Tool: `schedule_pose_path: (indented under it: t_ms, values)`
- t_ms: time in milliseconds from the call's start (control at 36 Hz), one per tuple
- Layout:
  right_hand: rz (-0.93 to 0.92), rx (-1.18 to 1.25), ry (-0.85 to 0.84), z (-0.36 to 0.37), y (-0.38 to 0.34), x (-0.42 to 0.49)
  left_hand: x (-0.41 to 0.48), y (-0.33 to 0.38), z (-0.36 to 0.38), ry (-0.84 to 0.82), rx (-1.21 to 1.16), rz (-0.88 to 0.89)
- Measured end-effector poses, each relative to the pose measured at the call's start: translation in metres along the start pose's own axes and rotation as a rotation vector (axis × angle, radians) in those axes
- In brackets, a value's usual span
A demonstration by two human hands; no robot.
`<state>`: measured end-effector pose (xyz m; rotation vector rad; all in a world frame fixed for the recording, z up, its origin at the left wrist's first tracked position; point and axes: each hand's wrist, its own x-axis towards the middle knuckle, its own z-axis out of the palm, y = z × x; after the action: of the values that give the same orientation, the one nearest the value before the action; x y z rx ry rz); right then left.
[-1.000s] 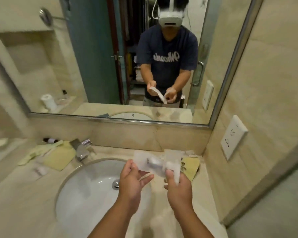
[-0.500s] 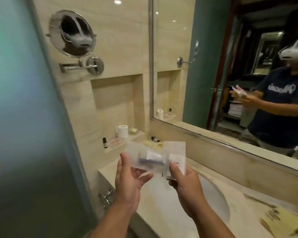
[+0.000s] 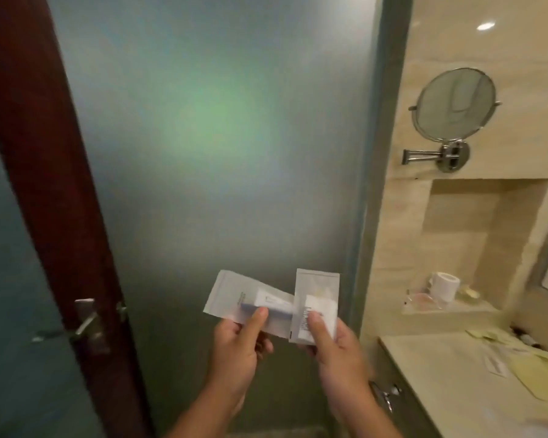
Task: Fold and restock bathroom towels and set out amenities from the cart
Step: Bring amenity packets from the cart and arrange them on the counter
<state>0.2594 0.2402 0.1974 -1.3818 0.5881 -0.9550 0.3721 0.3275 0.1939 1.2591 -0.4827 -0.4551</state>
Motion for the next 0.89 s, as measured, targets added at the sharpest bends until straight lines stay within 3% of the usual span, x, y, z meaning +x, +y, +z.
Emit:
schedule_pose_path:
  t_ms: [389, 750, 889]
  values:
    - [-0.023, 0.152, -0.533, 0.309, 0.022, 0.008, 0.052, 0.085, -0.263, 0.538, 0.050, 0.243]
    - [0.041, 0.255, -1.029, 0.503, 0.054, 0.028, 0.086, 0.117, -0.386, 0.958, 0.156, 0.378]
    - [0.059, 0.232, -1.213, 0.576, 0.062, 0.010, 0.080, 0.131, -0.433, 1.125, 0.216, 0.331]
